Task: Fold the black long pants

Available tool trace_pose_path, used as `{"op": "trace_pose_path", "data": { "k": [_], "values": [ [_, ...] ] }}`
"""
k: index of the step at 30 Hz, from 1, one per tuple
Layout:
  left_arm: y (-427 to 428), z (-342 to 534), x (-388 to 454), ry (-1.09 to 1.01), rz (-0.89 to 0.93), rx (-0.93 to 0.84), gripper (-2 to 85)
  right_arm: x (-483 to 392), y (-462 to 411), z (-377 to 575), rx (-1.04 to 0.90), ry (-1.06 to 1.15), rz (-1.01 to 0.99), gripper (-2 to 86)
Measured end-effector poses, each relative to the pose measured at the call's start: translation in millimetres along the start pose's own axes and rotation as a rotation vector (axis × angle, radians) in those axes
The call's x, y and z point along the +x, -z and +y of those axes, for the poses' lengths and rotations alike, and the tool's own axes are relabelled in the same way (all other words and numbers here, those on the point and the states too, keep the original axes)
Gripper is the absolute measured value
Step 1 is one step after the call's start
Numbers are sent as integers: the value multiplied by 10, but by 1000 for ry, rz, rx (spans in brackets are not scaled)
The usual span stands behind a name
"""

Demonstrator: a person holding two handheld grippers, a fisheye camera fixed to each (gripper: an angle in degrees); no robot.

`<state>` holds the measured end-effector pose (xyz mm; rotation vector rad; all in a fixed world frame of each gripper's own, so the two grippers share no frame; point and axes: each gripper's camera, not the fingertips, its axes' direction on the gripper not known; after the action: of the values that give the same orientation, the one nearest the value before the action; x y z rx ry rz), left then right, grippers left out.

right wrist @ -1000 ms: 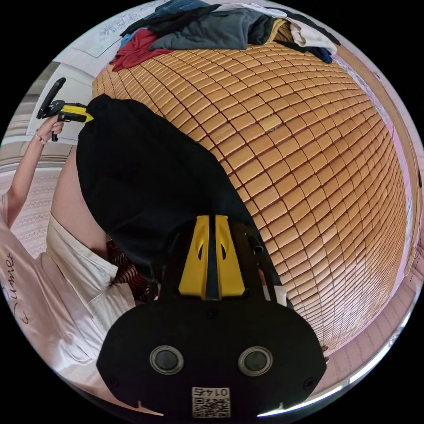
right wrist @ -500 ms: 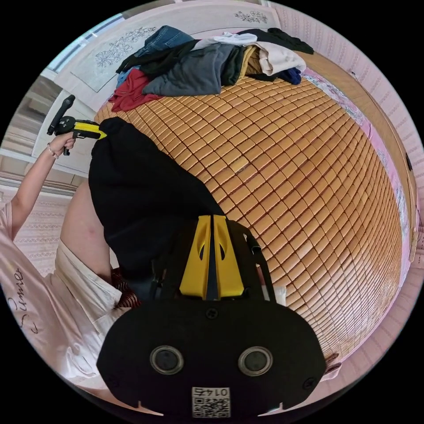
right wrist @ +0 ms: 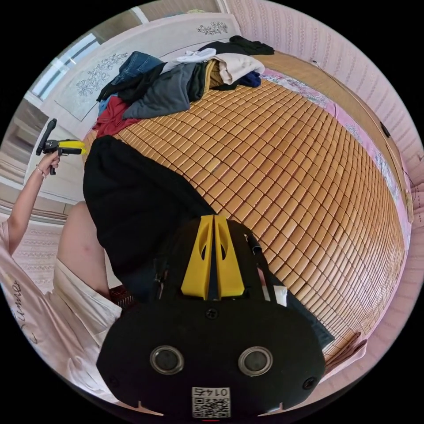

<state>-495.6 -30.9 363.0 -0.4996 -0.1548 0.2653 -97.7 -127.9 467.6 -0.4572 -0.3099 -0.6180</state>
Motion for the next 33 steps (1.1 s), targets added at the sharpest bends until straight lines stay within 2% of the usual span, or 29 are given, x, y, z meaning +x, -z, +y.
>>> {"op": "trace_pose_path", "data": {
  "k": [1, 3, 5, 6, 8, 11, 12, 15, 18, 20, 25, 33],
  "values": [
    [140, 115, 65, -4, -38, 16, 110, -48, -41, 77, -25, 22, 29, -7],
    [364, 251, 269, -48, 43, 81, 96, -88, -151, 134, -77, 44, 64, -9],
    [612, 353, 836, -201, 265, 199, 63, -41, -256, 95, -98, 27, 72, -9],
    [659, 368, 1045, -250, 297, 219, 54, -8, -275, 68, -98, 11, 68, -9],
    [841, 442, 2053, -447, 357, 291, 34, 167, -389, -42, -119, -78, 51, -9],
    [1007, 514, 3244, -609, 566, 369, 5, 238, -461, -121, -178, -95, 40, -9],
    [1016, 514, 3453, -634, 585, 378, 3, 229, -462, -136, -194, -86, 51, -8],
    [916, 408, 4260, -697, 554, 371, -6, 136, -485, -197, -259, -10, 139, -8],
    [676, 361, 4782, -791, 521, 269, -8, 56, -542, -264, -350, 87, 219, -9],
    [481, 430, 5114, -879, 405, 162, -9, 72, -577, -294, -414, 129, 235, -9],
    [586, 463, 5279, -913, 378, 163, -10, 240, -550, -172, -438, 145, 208, -9],
    [667, 596, 5461, -920, 362, 149, -10, 574, -404, 358, -359, 101, 187, -10]
  ]
}}
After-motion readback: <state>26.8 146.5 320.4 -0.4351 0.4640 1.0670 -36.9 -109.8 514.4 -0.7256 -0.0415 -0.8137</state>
